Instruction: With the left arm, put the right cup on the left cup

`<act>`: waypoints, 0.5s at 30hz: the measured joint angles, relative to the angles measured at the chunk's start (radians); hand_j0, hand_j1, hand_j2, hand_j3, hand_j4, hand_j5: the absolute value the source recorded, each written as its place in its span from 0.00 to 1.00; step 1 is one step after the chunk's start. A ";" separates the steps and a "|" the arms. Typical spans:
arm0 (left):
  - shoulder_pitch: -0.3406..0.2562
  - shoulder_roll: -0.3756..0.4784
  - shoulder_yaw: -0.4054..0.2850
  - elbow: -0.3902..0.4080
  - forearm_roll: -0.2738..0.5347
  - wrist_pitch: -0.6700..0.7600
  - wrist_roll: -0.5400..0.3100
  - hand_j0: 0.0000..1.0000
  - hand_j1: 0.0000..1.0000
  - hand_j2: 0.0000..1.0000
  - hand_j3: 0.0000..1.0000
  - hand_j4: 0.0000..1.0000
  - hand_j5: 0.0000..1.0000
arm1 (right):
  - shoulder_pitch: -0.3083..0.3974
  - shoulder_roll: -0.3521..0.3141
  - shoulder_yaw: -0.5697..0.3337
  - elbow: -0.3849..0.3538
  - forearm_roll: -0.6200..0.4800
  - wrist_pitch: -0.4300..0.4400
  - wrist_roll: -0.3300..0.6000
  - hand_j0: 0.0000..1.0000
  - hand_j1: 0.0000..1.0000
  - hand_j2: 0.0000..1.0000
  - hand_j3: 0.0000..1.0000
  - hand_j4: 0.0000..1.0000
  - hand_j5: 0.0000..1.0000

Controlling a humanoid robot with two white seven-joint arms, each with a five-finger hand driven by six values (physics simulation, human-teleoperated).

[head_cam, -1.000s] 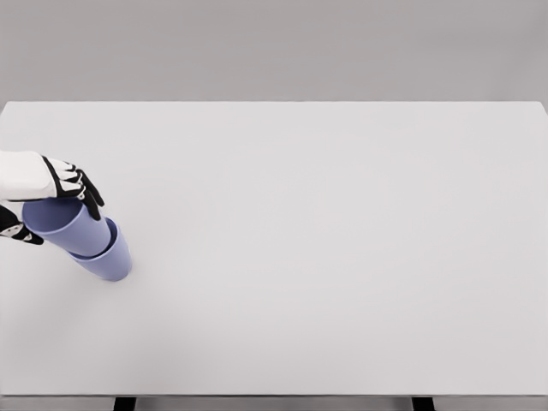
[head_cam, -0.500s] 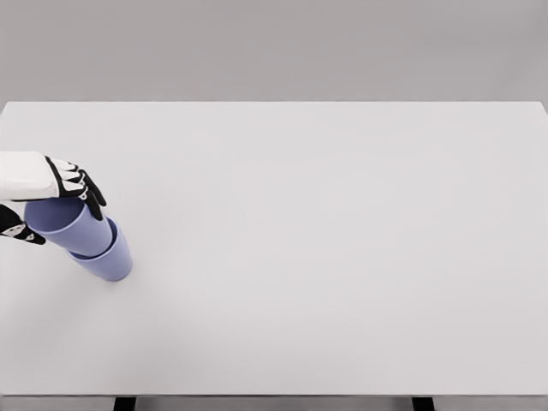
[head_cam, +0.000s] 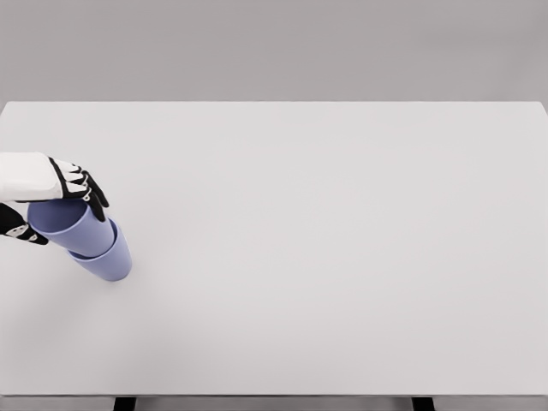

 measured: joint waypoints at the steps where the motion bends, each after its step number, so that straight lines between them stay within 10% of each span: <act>1: 0.000 -0.001 0.000 0.000 -0.001 0.000 0.000 0.55 0.55 0.55 0.55 0.55 0.55 | 0.002 0.000 0.000 0.000 0.000 0.000 0.000 1.00 1.00 1.00 1.00 1.00 1.00; 15: -0.002 -0.005 0.000 0.003 -0.022 0.000 0.000 0.76 0.76 0.76 0.76 0.76 0.76 | 0.000 0.000 0.000 0.000 0.000 0.000 0.000 1.00 1.00 1.00 1.00 1.00 1.00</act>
